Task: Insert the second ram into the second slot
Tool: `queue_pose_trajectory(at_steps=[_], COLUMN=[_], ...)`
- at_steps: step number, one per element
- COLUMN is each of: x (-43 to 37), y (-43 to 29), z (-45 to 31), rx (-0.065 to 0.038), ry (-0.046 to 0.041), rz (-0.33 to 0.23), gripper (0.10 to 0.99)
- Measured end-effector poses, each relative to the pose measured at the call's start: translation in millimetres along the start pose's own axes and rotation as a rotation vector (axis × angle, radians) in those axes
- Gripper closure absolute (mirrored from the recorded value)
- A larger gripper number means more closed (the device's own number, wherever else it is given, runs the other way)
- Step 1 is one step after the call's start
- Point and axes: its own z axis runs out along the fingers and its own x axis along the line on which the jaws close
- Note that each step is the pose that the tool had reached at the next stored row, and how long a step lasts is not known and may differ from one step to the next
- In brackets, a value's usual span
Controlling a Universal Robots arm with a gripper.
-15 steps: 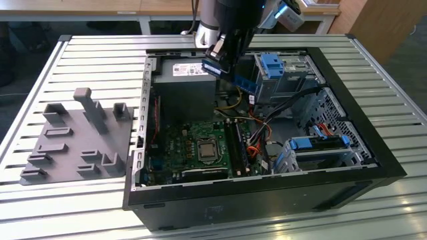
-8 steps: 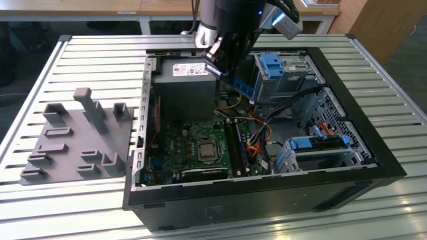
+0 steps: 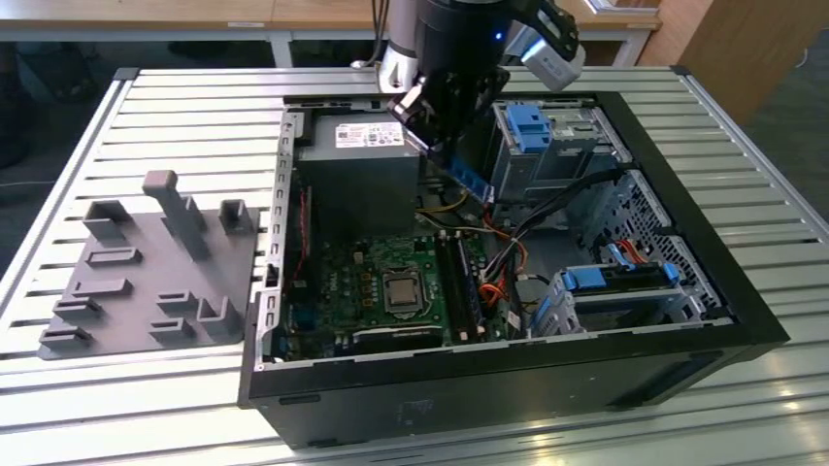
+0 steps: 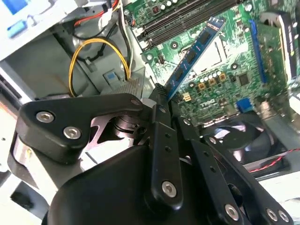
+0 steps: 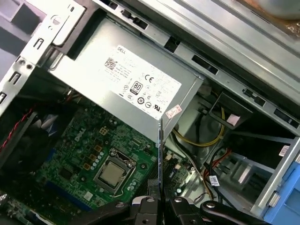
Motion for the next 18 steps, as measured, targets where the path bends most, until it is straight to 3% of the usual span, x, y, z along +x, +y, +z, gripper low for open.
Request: queue_pose_trajectory(at_steps=[18], x=[0.2], y=[-0.5], z=[14.5], rx=[0.004], ry=[-0.0121], rz=[0.327], gripper=[0.945])
